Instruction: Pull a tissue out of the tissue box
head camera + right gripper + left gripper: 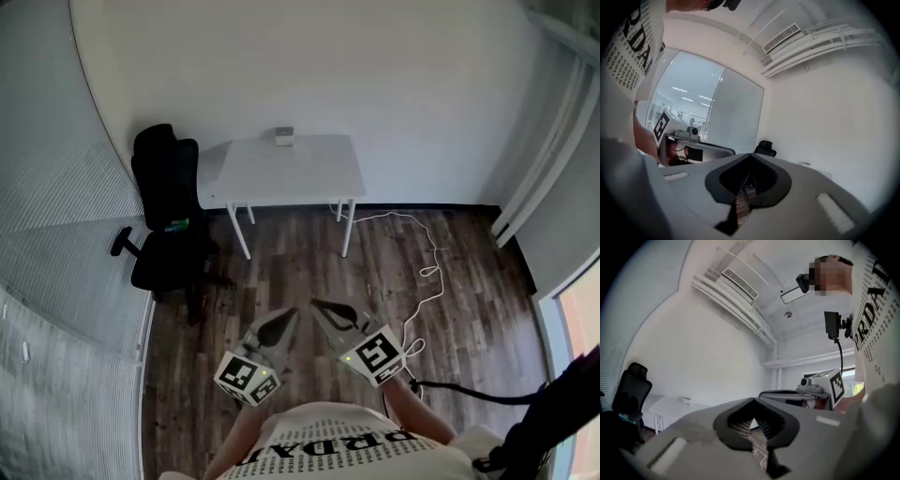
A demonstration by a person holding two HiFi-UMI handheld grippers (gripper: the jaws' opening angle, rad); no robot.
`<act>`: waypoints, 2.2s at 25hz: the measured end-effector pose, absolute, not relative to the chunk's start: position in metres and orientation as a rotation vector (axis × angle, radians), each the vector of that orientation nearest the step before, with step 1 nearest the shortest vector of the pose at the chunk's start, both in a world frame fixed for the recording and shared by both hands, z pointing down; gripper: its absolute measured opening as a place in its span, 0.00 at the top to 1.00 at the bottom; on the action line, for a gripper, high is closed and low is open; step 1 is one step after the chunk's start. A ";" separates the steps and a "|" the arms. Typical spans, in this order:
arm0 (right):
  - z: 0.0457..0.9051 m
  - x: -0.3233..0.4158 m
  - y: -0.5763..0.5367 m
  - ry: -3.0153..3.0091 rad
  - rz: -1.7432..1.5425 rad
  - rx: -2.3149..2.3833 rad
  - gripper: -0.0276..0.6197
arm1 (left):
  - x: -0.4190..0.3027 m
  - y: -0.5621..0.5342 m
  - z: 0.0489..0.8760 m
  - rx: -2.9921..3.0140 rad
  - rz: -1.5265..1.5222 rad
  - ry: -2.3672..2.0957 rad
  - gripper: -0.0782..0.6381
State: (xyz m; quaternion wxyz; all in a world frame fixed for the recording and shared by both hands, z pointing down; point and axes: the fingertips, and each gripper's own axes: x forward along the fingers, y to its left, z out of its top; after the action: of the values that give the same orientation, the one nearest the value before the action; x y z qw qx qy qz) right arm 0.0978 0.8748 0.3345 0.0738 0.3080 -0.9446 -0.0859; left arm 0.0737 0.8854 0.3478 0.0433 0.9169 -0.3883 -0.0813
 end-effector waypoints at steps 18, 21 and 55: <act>0.342 0.067 0.875 -2.823 -0.232 0.940 0.94 | 0.049 0.888 0.354 2.808 -0.237 -1.143 0.89; 0.349 0.060 0.881 -2.811 -0.216 0.932 0.94 | 0.041 0.892 0.360 2.800 -0.237 -1.140 0.89; 0.347 0.117 0.672 -2.867 -0.143 0.843 0.94 | 0.091 0.692 0.360 2.730 -0.206 -1.248 0.89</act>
State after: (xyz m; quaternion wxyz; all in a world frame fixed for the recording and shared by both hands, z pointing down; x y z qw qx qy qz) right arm 0.1167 0.6715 0.3473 0.0749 0.2810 -0.9556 -0.0478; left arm 0.0913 0.6916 0.3596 0.0662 0.9054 -0.4137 -0.0684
